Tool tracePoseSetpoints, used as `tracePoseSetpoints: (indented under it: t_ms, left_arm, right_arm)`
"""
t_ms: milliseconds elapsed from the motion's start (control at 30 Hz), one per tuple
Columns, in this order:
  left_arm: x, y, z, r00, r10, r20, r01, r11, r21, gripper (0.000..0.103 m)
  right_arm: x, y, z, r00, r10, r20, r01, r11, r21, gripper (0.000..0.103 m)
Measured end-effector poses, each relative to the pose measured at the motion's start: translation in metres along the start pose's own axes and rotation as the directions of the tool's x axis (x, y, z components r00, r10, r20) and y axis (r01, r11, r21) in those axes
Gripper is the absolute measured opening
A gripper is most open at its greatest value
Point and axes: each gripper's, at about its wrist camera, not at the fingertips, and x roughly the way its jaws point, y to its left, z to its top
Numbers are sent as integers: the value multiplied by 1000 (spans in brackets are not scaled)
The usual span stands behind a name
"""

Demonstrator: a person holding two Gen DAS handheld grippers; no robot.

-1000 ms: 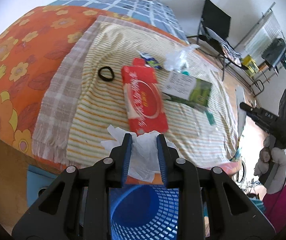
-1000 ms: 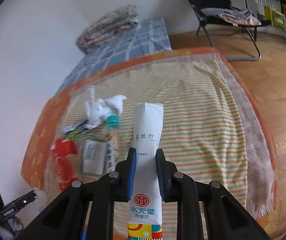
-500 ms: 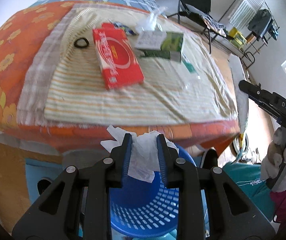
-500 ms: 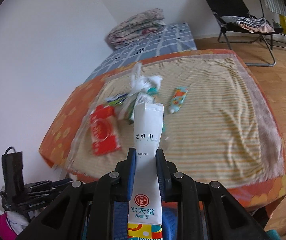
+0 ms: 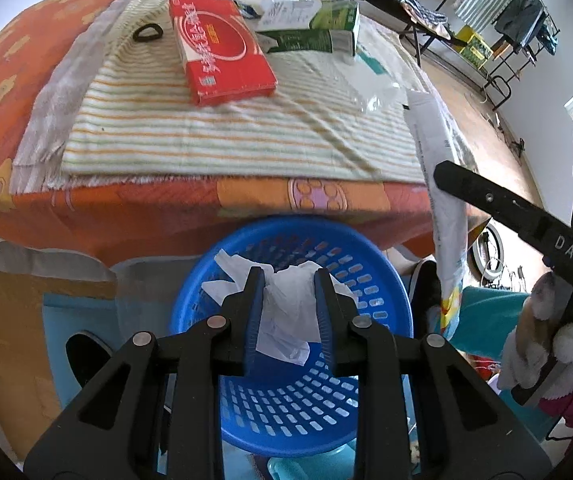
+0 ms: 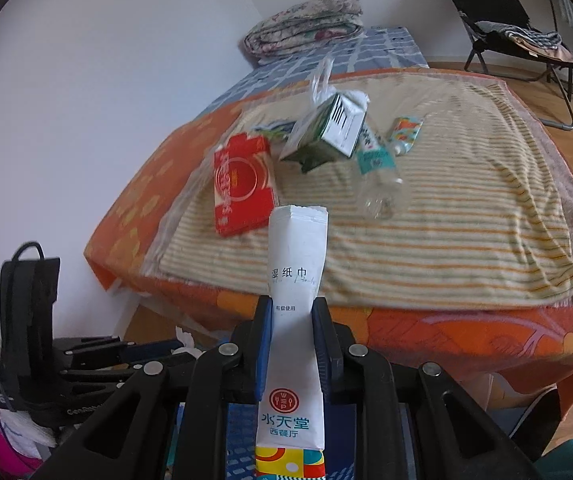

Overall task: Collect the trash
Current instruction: 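Drop the tissue into the blue basket with the left gripper while the right drops the tissue pack, then move both grippers back toward the red box and milk carton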

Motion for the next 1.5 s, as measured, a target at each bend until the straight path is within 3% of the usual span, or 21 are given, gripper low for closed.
tracePoseSetpoints:
  t_ms: [233,400,467,600,733,967,1033,1300,1400,1500]
  left_arm:
    - [11,-3,-7,999,19,-39,-18,999,27,25]
    - [20,-2,-9,997,50,-58,-49,998,34,50]
    - [23,0,-9,996,56,-64,-54,998,32,52]
    - [27,3,-9,995,66,-76,-64,998,27,53]
    - [28,4,-7,995,69,-73,-67,997,24,53]
    - [25,7,-1,996,72,-56,-72,997,9,53]
    - [23,8,2,996,73,-50,-73,997,2,53]
    - [4,18,35,996,86,23,-85,996,-41,53]
    - [-4,25,53,994,93,61,-88,993,-74,64]
    - [-12,34,73,989,109,101,-98,990,-102,64]
  right_arm:
    - [12,7,-21,999,-25,-26,24,999,-38,23]
    - [23,5,-35,997,-40,-73,37,998,-45,26]
    - [28,3,-39,994,-40,-97,37,999,-40,32]
    - [33,-2,-44,991,-54,-125,49,998,-40,58]
    - [32,-4,-45,989,-77,-125,71,996,-46,65]
    - [27,-1,-40,987,-122,-101,114,991,-76,75]
    - [24,0,-36,986,-142,-85,134,987,-90,83]
    - [14,10,-9,988,-155,-2,153,973,-173,87]
    - [12,14,5,987,-160,17,160,960,-228,89]
    - [10,16,20,987,-157,28,159,950,-271,93]
